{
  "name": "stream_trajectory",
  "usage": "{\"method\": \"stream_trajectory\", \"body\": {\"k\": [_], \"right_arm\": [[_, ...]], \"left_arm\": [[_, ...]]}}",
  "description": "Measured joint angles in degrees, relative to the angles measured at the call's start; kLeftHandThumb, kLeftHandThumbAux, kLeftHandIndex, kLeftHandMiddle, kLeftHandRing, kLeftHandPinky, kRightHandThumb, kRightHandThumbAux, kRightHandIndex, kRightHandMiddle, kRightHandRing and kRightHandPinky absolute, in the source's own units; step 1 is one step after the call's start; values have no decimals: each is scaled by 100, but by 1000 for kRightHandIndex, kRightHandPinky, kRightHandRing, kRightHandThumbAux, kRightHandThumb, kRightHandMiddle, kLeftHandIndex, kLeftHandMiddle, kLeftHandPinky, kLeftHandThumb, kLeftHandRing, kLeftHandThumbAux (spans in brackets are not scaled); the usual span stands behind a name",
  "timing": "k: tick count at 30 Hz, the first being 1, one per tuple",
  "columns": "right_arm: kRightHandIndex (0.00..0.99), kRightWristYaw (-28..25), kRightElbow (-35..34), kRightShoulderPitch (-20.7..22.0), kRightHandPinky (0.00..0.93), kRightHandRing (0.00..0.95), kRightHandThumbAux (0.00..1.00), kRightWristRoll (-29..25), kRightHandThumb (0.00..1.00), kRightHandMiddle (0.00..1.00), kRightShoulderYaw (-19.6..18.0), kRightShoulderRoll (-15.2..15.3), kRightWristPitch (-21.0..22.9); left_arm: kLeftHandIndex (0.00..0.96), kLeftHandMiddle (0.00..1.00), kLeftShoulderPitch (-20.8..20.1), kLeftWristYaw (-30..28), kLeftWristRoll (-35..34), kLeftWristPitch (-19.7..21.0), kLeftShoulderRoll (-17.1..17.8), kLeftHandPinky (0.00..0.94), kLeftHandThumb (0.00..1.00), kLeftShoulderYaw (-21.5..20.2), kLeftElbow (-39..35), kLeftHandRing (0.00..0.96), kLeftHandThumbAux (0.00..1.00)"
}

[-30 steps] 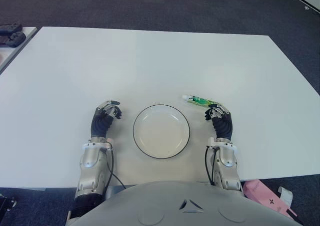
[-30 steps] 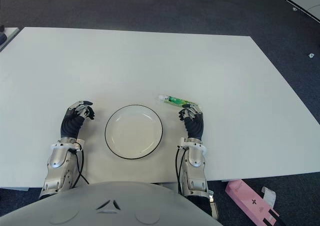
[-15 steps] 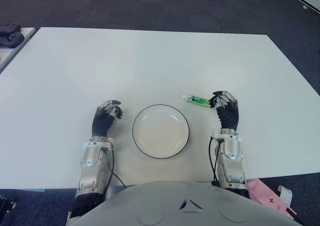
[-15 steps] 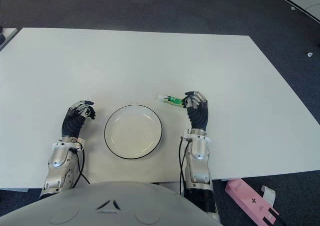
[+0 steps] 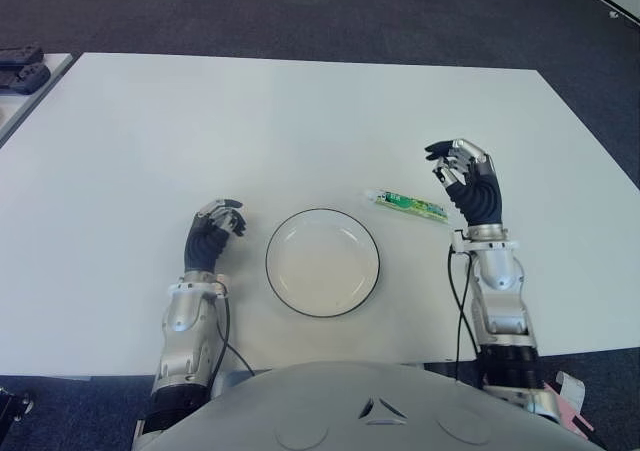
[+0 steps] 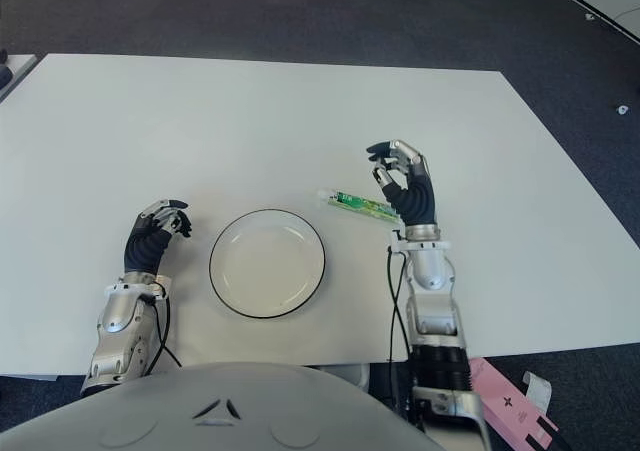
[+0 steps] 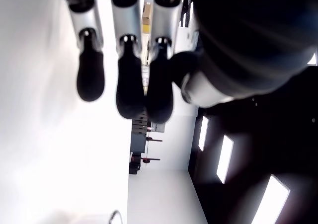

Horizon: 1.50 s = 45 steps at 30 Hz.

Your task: Put the toothpaste on the table into the plate.

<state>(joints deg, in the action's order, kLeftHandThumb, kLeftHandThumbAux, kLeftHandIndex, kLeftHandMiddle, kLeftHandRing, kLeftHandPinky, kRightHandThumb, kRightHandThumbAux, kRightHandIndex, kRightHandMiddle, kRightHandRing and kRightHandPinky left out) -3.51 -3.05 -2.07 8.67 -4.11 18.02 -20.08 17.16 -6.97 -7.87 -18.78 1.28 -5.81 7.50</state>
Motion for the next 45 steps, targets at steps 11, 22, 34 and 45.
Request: {"method": "stream_trajectory", "body": {"k": [11, 22, 34, 45], "right_arm": [[3, -330, 687, 568, 12, 1, 259, 822, 508, 1, 191, 927, -49], [0, -784, 1662, 1549, 0, 0, 147, 1682, 556, 0, 806, 1829, -317], [0, -720, 2570, 2047, 0, 0, 114, 2969, 566, 0, 1743, 2334, -753], [0, -877, 3144, 2408, 0, 0, 122, 3317, 578, 0, 2309, 2586, -1051]], "left_arm": [[439, 639, -16, -1, -11, -130, -5, 611, 710, -5, 106, 627, 715], [440, 646, -1, -3, -26, -223, -18, 632, 711, -7, 150, 636, 715], [440, 648, 47, -4, -144, -58, -67, 632, 711, -4, -51, 639, 714], [440, 648, 122, -37, -181, -19, -75, 632, 711, -6, -81, 639, 714]]}}
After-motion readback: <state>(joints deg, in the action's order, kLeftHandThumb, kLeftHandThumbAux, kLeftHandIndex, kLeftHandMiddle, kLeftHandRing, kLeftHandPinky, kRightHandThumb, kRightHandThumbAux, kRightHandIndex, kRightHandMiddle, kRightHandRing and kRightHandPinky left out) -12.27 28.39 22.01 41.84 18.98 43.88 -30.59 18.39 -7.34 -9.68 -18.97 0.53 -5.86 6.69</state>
